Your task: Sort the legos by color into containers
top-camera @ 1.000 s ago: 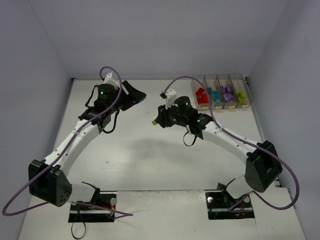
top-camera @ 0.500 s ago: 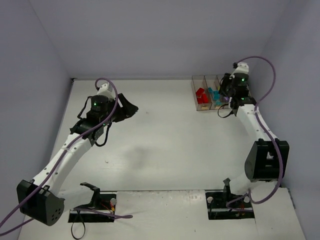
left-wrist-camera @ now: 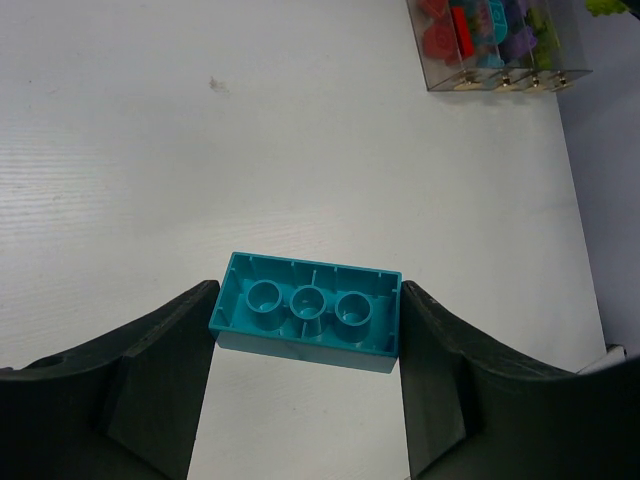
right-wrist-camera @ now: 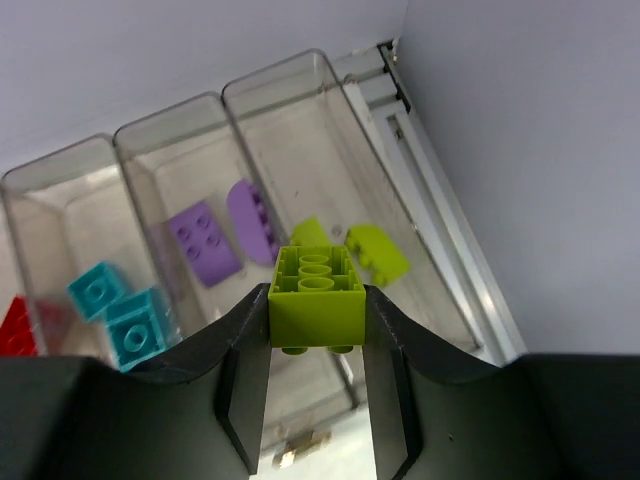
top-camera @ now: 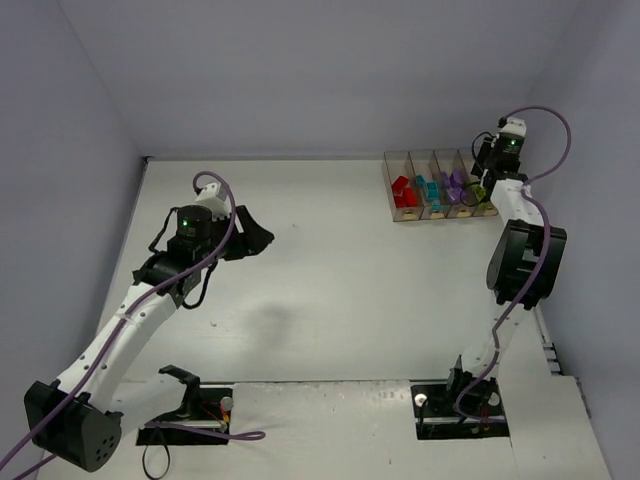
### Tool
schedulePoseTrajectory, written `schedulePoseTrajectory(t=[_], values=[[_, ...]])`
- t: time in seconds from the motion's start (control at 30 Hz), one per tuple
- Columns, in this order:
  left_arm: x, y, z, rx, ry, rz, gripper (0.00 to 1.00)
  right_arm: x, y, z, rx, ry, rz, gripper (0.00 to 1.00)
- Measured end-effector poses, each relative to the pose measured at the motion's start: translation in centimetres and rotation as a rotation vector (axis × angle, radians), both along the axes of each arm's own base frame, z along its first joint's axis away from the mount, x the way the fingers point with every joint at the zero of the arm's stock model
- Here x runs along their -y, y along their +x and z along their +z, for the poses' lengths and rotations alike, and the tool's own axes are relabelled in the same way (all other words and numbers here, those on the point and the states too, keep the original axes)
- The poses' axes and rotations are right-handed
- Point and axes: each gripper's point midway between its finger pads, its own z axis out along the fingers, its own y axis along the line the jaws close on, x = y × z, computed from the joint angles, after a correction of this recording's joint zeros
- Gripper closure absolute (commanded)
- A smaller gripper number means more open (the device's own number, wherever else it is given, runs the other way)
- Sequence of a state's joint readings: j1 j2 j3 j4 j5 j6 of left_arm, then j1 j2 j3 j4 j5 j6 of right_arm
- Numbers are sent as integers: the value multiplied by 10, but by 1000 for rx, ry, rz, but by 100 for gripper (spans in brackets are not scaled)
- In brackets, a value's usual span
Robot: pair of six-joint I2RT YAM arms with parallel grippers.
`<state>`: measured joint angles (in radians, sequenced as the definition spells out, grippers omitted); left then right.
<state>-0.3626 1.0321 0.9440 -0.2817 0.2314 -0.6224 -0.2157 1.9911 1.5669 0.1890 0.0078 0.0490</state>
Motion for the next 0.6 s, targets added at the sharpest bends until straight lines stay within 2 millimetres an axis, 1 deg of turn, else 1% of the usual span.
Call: schedulePoseTrajectory(t=[0.03, 0.13, 0.27, 0.33, 0.37, 0.43, 0.47, 0.5, 0.53, 0.6], values=[[0, -1, -2, -6, 3, -5, 100, 5, 7, -3, -1, -6, 3, 100], [2, -1, -5, -13, 10, -20, 100, 14, 24, -10, -1, -24, 18, 96], [4, 0, -11, -31, 18, -34, 100, 19, 44, -21, 1, -31, 47, 89], [5, 0, -14, -41, 21, -37, 100, 19, 51, -30, -6, -28, 60, 86], [5, 0, -16, -46, 23, -37, 100, 19, 52, -35, -12, -26, 65, 79], [5, 0, -17, -50, 27, -39, 100, 18, 54, -49, -32, -19, 73, 70], [5, 0, -18, -51, 30, -42, 100, 18, 55, -54, -39, -16, 76, 59], [5, 0, -18, -50, 31, -43, 100, 18, 55, -61, -49, -12, 76, 54], [5, 0, -18, -49, 34, -46, 100, 17, 55, -67, -59, -9, 78, 48], [5, 0, -18, -46, 37, -48, 100, 17, 54, -73, -71, -6, 79, 42]])
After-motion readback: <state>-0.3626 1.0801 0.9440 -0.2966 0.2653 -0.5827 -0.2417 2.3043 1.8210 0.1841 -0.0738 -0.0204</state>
